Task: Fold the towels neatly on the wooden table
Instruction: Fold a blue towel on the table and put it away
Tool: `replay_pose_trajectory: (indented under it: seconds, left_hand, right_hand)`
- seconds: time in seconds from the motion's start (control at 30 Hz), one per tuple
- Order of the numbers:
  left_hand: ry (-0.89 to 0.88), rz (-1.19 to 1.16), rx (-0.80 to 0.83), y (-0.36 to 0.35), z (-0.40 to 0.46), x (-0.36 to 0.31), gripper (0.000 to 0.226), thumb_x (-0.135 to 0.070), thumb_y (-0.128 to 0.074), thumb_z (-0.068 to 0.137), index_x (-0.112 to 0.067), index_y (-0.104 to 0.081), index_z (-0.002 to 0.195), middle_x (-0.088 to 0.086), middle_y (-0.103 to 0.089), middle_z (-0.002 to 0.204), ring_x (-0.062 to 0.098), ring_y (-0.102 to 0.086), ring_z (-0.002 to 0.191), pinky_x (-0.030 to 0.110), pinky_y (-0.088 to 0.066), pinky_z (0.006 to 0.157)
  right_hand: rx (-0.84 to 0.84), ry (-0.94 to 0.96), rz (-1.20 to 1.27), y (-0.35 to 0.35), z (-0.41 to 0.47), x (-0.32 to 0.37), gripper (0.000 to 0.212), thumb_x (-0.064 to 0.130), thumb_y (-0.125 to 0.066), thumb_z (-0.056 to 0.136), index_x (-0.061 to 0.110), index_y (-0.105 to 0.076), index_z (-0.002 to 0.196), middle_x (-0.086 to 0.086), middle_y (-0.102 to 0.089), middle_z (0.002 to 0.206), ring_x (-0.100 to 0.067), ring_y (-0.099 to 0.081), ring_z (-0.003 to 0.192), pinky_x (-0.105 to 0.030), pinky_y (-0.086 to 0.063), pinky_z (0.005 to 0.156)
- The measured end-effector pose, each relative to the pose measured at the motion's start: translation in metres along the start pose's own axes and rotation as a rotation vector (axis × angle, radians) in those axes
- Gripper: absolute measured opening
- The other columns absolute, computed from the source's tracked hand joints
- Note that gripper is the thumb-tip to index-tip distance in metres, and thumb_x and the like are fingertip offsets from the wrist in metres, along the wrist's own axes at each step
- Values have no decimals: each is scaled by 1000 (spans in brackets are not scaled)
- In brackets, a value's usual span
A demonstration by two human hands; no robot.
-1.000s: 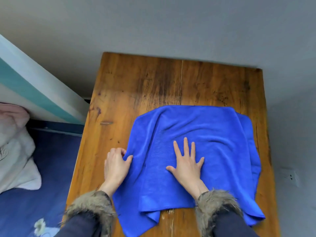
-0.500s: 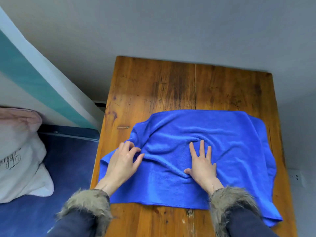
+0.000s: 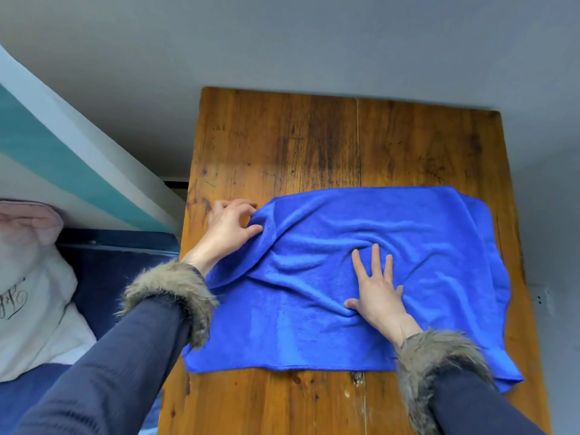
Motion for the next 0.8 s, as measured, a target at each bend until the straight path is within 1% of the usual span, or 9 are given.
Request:
replay_pose_trajectory:
  seconds: [0.07, 0.13, 0.27, 0.33, 0.4, 0.47, 0.57, 0.63, 0.8]
  left_hand:
    - [28, 32, -20, 15, 3, -3, 7, -27, -63, 83, -27, -58, 89, -2, -62, 103, 23, -49, 106, 34, -28, 98]
    - [4, 192, -153, 38, 7, -5, 4, -26, -58, 85, -23, -60, 88, 3, -67, 93, 28, -58, 99, 36, -31, 91]
    - [-24, 400, -576, 68, 9, -8, 18, -19, -60, 84, -10, -62, 99, 15, -57, 102, 34, -46, 103, 43, -31, 85]
    - [-46, 413, -640, 65, 5, -10, 32, -13, -60, 82, -9, -56, 113, 17, -50, 113, 36, -42, 109, 46, -32, 89]
    - [-116, 405, -612, 50, -4, -10, 42, -9, -59, 82, -8, -50, 123, 20, -46, 125, 38, -41, 117, 50, -36, 90]
    - [-182, 380, -497, 15, -24, -5, 43, -14, -56, 86, -8, -47, 128, 22, -41, 136, 41, -38, 125, 55, -39, 94]
    - [-187, 433, -199, -50, -67, 13, 59, -48, -40, 88, -22, -33, 141, 15, -22, 153, 35, -15, 141, 58, -19, 109]
    - [-185, 531, -83, -76, -90, 31, 75, -66, -34, 80, -30, -22, 145, 9, -12, 156, 29, -5, 143, 57, -4, 111]
    - [-168, 581, -84, -69, -111, 52, 94, -78, -35, 70, -35, -4, 148, 7, -3, 158, 28, 2, 145, 58, 8, 108]
  right_hand:
    - [1, -2, 4, 0, 0, 1, 100, 33, -64, 85, 30, 14, 147, -4, 36, 150, -34, 24, 140, -65, -24, 103]
    - [0, -3, 6, 0, 1, 1, 100, 33, -65, 85, 31, 14, 147, -4, 35, 150, -34, 24, 140, -65, -25, 103]
    - [-1, -5, 3, 2, 0, 2, 100, 34, -65, 85, 31, 14, 146, -4, 35, 150, -34, 23, 140, -64, -25, 103]
    - [0, -6, 1, 2, -2, 2, 100, 34, -64, 85, 31, 15, 146, -4, 35, 150, -34, 23, 140, -64, -25, 104]
    - [5, -5, 3, 3, -2, 3, 100, 34, -64, 86, 30, 15, 146, -5, 36, 149, -34, 24, 140, -64, -24, 104]
    - [6, -2, 7, 3, -3, 2, 99, 33, -64, 86, 30, 15, 146, -4, 36, 149, -34, 24, 140, -64, -23, 104]
    - [-1, 4, 5, 2, -3, 2, 99, 33, -64, 86, 30, 14, 147, -4, 36, 149, -34, 24, 140, -64, -24, 104]
    - [0, 3, -6, 2, -3, 2, 99, 34, -64, 86, 30, 13, 147, -5, 35, 150, -35, 24, 140, -64, -24, 104]
    - [-16, 13, 18, 3, -2, 1, 98, 34, -65, 85, 32, 12, 147, -3, 35, 150, -33, 23, 141, -66, -21, 104]
Point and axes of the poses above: each hand's wrist, its own z-axis towards the middle knuckle, its own y-axis out of the back of the hand, x = y × z, the point moved 3 cm from there along z, towards the middle knuckle
